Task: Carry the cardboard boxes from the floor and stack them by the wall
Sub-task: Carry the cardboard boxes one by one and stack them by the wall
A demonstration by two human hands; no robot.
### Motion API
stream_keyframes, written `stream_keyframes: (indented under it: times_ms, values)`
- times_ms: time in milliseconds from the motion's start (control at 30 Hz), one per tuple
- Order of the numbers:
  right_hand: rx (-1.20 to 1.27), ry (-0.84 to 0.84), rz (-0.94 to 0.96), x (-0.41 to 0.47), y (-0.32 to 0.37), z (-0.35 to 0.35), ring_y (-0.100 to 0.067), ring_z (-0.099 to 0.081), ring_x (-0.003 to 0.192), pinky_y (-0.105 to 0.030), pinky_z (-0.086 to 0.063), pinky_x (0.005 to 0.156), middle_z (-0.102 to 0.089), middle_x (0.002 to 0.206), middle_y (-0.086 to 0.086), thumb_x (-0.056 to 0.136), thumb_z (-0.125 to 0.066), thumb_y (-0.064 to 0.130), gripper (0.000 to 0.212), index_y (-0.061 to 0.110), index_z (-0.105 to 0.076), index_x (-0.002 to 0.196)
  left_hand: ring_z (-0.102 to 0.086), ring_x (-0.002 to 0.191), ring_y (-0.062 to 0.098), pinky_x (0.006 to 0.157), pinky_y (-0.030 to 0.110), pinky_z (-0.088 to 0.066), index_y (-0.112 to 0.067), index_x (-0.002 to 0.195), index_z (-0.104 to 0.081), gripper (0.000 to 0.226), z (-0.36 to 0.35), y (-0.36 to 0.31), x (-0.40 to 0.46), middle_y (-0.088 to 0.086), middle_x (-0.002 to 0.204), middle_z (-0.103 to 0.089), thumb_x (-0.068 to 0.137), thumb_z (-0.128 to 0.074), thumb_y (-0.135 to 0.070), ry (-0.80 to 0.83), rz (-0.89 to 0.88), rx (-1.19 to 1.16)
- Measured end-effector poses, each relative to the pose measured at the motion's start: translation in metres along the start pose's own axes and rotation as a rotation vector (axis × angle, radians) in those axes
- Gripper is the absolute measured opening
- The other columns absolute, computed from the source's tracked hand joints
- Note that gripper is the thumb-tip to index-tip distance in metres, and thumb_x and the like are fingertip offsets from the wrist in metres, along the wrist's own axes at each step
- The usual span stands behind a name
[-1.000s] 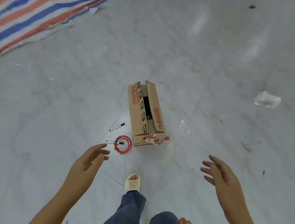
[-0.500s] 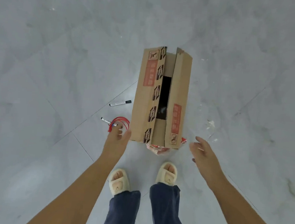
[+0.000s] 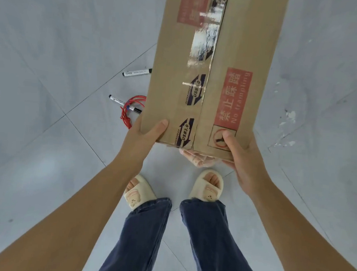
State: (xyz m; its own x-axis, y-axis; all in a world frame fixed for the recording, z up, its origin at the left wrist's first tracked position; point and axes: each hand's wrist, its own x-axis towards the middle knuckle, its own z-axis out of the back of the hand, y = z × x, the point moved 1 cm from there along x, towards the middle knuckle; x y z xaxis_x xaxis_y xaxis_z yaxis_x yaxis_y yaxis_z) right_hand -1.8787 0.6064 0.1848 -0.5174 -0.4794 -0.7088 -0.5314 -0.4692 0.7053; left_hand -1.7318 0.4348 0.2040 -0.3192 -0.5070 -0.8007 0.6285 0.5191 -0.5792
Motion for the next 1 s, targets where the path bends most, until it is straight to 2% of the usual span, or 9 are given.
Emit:
stream_keyframes:
  times_ms: [100,167,233,367,500,600,700,867,1000]
  values:
    - [0.022,-0.035,0.008,-0.022,0.030,0.005,-0.006,-0.069,0.092,-0.016,-0.053,0.063,-0.072,0.103,0.014,0.086,-0.065,0.037,0.031,0.039,-0.055,0.115,-0.061,0.088,-0.012,0.075,0.019,-0.043,-0.046,0.107,-0.053,0.026,-0.003,-0.018,-0.022,-0.020,0.104,-0.066,0.082,-0.062,-0.049,-0.022,-0.008,-0.064]
    - [0.051,-0.062,0.019,-0.046,0.056,0.004,-0.011,-0.070,0.094,-0.022,-0.056,0.065,-0.072,0.106,0.011,0.084,-0.067,0.039,0.036,0.037,-0.055,0.118,-0.060,0.101,-0.002,0.080,0.029,-0.044,-0.040,0.116,-0.053,0.045,-0.002,-0.035,-0.047,-0.014,0.110,-0.066,0.075,-0.062,-0.056,-0.023,-0.007,-0.141]
    - [0.076,-0.082,0.042,-0.074,0.088,-0.001,-0.013,-0.070,0.094,-0.029,-0.058,0.067,-0.072,0.107,0.009,0.082,-0.065,0.039,0.038,0.037,-0.055,0.119,-0.063,0.099,0.007,0.082,0.037,-0.045,-0.034,0.116,-0.055,0.054,0.000,-0.056,-0.079,-0.009,0.107,-0.070,0.068,-0.062,-0.058,-0.040,-0.012,-0.230]
    - [0.106,-0.088,0.102,-0.132,0.156,-0.020,-0.014,-0.071,0.094,-0.043,-0.057,0.077,-0.072,0.108,0.007,0.087,-0.062,0.036,0.036,0.034,-0.055,0.123,-0.068,0.078,0.001,0.071,0.033,-0.048,-0.033,0.108,-0.056,0.034,0.023,-0.109,-0.146,-0.013,0.088,-0.073,0.078,-0.064,-0.048,-0.092,-0.097,-0.296]
    - [0.072,-0.045,0.178,-0.196,0.229,-0.049,-0.013,-0.070,0.096,-0.045,-0.057,0.082,-0.071,0.110,0.009,0.071,-0.064,0.049,0.054,0.035,-0.054,0.123,-0.068,0.079,0.002,0.079,0.039,-0.053,-0.034,0.110,-0.056,0.026,0.069,-0.175,-0.220,-0.015,0.087,-0.072,0.086,-0.062,-0.043,-0.149,-0.198,-0.301]
    - [0.047,0.027,0.241,-0.245,0.281,-0.076,-0.013,-0.070,0.093,-0.042,-0.059,0.074,-0.071,0.107,0.010,0.081,-0.065,0.040,0.039,0.038,-0.056,0.119,-0.068,0.084,0.004,0.080,0.039,-0.053,-0.030,0.116,-0.057,0.034,0.108,-0.214,-0.285,-0.012,0.096,-0.071,0.086,-0.062,-0.044,-0.203,-0.278,-0.310]
    - [-0.007,0.120,0.313,-0.289,0.327,-0.103,-0.011,-0.071,0.090,-0.040,-0.060,0.067,-0.072,0.101,0.014,0.090,-0.061,0.031,0.025,0.042,-0.056,0.111,-0.066,0.075,-0.003,0.073,0.035,-0.053,-0.028,0.116,-0.057,0.033,0.140,-0.233,-0.350,-0.012,0.096,-0.070,0.087,-0.063,-0.043,-0.297,-0.336,-0.376]
    - [-0.160,0.351,0.372,-0.351,0.355,-0.141,-0.009,-0.069,0.092,-0.051,-0.056,0.085,-0.071,0.101,0.017,0.086,-0.064,0.037,0.022,0.050,-0.059,0.103,-0.065,0.070,-0.007,0.063,0.029,-0.051,-0.030,0.112,-0.059,0.028,0.169,-0.199,-0.446,-0.019,0.085,-0.072,0.087,-0.062,-0.042,-0.499,-0.366,-0.585]
    - [-0.322,0.582,0.362,-0.396,0.349,-0.169,-0.016,-0.068,0.098,-0.051,-0.054,0.088,-0.071,0.102,0.015,0.070,-0.066,0.051,0.038,0.049,-0.058,0.107,-0.065,0.064,-0.008,0.054,0.024,-0.051,-0.032,0.101,-0.059,0.016,0.173,-0.149,-0.508,-0.024,0.074,-0.070,0.087,-0.062,-0.039,-0.688,-0.383,-0.787]
